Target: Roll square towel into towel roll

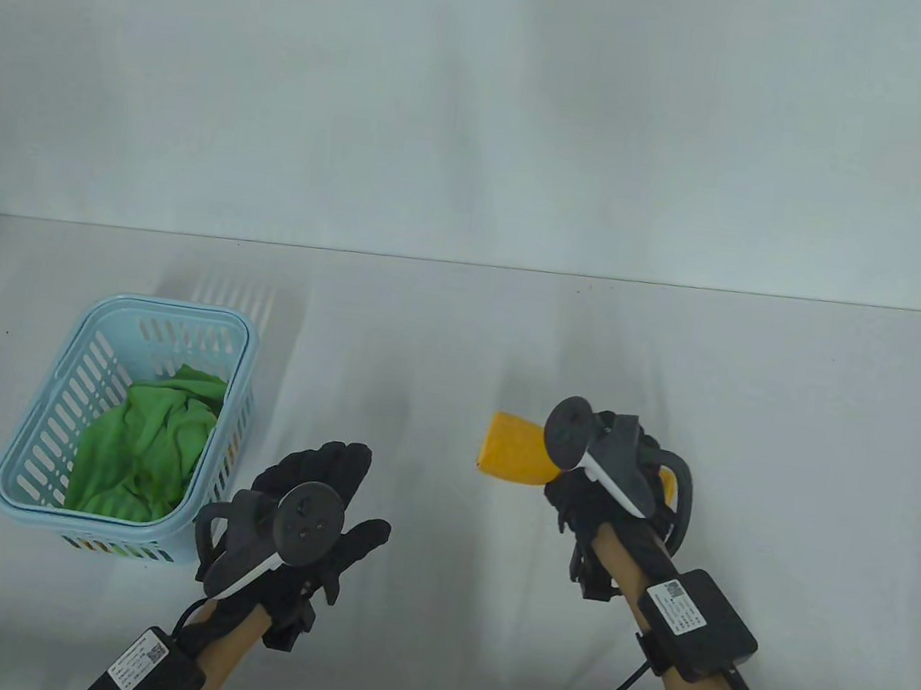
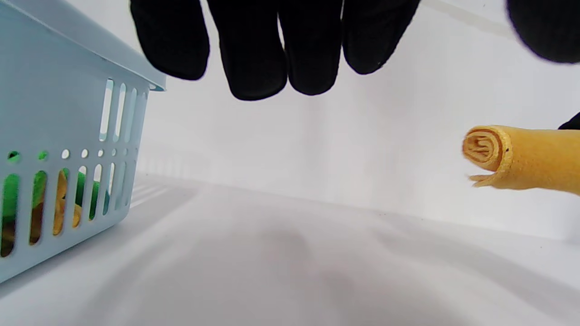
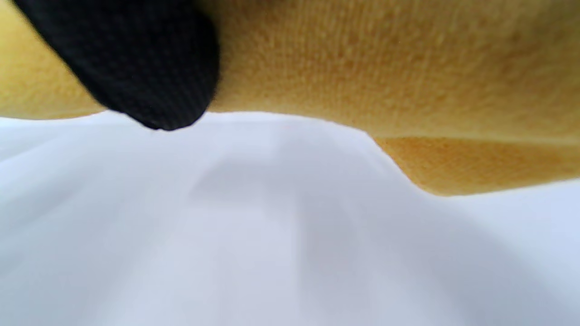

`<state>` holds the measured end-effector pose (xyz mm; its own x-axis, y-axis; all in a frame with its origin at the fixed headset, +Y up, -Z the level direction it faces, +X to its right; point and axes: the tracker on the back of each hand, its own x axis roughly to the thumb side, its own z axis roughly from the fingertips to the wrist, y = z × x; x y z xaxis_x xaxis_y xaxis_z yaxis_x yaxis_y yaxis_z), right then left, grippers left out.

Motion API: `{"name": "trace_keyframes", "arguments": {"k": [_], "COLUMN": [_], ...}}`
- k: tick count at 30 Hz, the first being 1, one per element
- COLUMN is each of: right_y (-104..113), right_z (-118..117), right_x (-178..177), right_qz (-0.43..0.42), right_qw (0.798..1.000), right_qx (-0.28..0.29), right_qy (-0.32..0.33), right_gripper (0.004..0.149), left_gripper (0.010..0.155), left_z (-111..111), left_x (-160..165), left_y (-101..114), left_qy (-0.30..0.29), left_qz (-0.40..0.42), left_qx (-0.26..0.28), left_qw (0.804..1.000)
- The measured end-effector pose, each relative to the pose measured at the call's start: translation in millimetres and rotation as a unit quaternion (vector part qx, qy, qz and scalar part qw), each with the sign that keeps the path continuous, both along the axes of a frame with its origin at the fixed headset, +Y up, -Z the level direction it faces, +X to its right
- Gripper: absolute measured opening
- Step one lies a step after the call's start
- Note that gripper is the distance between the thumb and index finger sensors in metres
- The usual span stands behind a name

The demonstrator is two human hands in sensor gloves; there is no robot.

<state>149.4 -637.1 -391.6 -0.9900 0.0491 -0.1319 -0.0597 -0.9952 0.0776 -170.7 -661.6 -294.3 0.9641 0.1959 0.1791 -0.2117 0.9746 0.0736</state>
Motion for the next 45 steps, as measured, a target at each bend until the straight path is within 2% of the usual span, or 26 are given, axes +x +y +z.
{"name": "trace_keyframes", "arguments": {"k": [4,11,15,19,23,28,38,45], "right_y": [-5.9,-43.7,-68.1,-91.5,-107.3,-112.3,-108.8,-92.7], "right_z": [-23.7,-57.4,-62.6,-60.5,-57.1,-56.4,-55.9,-49.1], "right_x": [48.3,135.1,169.5,193.7,207.0,212.0,211.8,209.5], "right_qz": [-0.015,-0.018,0.002,0.032,0.021,0.011,0.019,0.016], "right_qw": [0.998,0.983,0.968,0.957,0.954,0.955,0.955,0.958], "right_qx": [-0.002,0.01,0.03,0.013,-0.009,-0.034,-0.067,-0.083], "right_qy": [-0.068,-0.184,-0.249,-0.288,-0.299,-0.295,-0.287,-0.275], "right_gripper": [0.068,0.067,0.067,0.067,0.069,0.076,0.089,0.09], "left_gripper": [0.086,0.086,0.086,0.086,0.085,0.085,0.085,0.084], "left_z": [-1.5,0.7,0.6,0.0,-1.0,-0.8,-1.1,-1.1], "left_x": [0.4,4.0,9.9,10.4,8.1,9.0,9.3,10.0], "left_y": [-3.9,-5.5,-8.0,-9.6,-11.0,-10.7,-11.0,-10.8], "left_qy": [0.003,-0.004,-0.009,-0.007,-0.001,0.0,-0.002,-0.006], "left_qz": [-0.005,-0.004,-0.011,-0.015,-0.014,-0.016,-0.016,-0.013], "left_qx": [-0.008,-0.014,-0.017,-0.021,-0.021,-0.018,-0.017,-0.018], "left_qw": [1.0,1.0,1.0,1.0,1.0,1.0,1.0,1.0]}}
